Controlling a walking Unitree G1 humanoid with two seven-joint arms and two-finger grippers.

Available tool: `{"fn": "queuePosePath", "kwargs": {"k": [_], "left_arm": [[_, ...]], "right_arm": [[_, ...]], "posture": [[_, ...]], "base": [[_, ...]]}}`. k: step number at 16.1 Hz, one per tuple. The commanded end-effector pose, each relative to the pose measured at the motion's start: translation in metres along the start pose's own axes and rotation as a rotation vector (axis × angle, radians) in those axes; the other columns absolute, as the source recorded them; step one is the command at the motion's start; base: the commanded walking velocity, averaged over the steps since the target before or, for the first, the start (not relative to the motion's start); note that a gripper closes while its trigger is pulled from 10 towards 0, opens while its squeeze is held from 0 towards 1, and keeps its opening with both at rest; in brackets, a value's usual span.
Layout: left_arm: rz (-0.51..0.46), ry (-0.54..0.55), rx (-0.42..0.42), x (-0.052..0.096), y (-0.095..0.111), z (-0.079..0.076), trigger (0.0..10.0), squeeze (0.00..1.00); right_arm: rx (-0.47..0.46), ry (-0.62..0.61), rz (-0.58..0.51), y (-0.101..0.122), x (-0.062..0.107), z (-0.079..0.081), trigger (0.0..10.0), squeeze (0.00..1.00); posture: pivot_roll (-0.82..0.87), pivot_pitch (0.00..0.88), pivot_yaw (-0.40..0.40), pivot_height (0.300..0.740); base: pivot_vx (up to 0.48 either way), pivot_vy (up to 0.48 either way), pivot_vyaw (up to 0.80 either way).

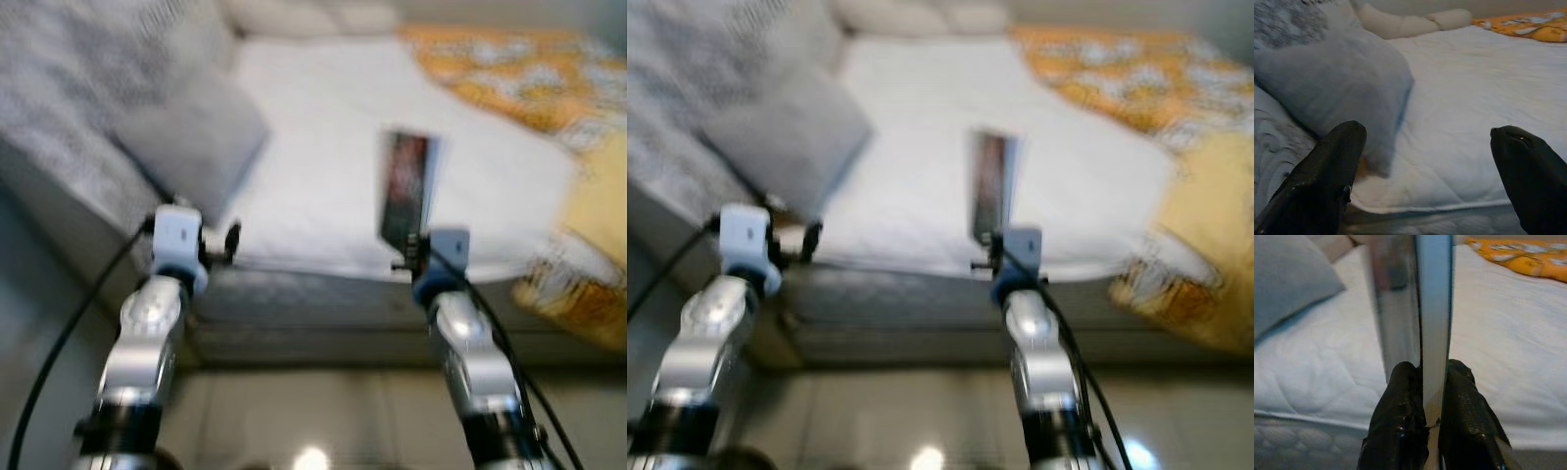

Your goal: Clean up the room

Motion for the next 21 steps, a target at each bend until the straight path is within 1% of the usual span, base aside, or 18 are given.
{"fn": "queuePosePath", "kwargs": {"k": [1, 4, 8, 11, 14, 21], "left_arm": [[-0.003, -0.029, -0.007, -0.0025, 0.0019, -0.0072, 10.0, 0.00], [0.000, -0.029, -0.012, -0.0014, 0.0015, -0.0076, 10.0, 0.00], [0.002, -0.035, -0.014, -0.0023, 0.0017, -0.0073, 10.0, 0.00], [0.002, -0.039, -0.012, -0.0028, 0.0023, -0.0079, 10.0, 0.00], [0.002, -0.045, -0.012, -0.0038, 0.0026, -0.0098, 10.0, 0.00], [0.009, -0.064, -0.015, -0.0026, -0.0004, -0.0139, 10.0, 0.00]], "right_arm": [[0.011, -0.033, -0.036, 0.0070, -0.0010, -0.0106, 10.0, 0.00], [0.021, 0.002, -0.024, 0.0036, 0.0003, -0.0068, 10.0, 0.00], [0.023, 0.011, -0.028, 0.0048, -0.0005, -0.0045, 10.0, 0.00], [0.048, 0.036, -0.040, 0.0068, -0.0008, -0.0012, 10.0, 0.00], [0.032, 0.031, -0.038, 0.0066, -0.0014, -0.0029, 10.0, 0.00], [0.052, 0.053, -0.039, 0.0059, -0.0011, -0.0007, 10.0, 0.00]], "posture": [[0.04, 0.000, 0.027, 0.740], [0.04, 0.000, 0.019, 0.740], [0.04, 0.000, 0.026, 0.740], [0.04, 0.000, 0.027, 0.740], [0.03, 0.000, 0.026, 0.740], [0.03, 0.000, 0.022, 0.740]], "base": [[0.319, 0.000, 0.42], [0.320, 0.000, 0.00], [0.317, 0.000, 0.00], [0.319, 0.000, 0.16], [0.317, 0.000, 0.16], [0.317, 0.000, 0.00]]}}
Point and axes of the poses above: a point about 5 cm out from each wrist's last joint towards the gripper, its own x axis pointing back from the gripper into the wrist, its own y axis along the axis of the wrist's last joint, z = x × y, the point moved 1 cm from there along -x, pointing out of the wrist towards the gripper, and after that the axes turned 12 degrees about x, right-handed, at the moved point
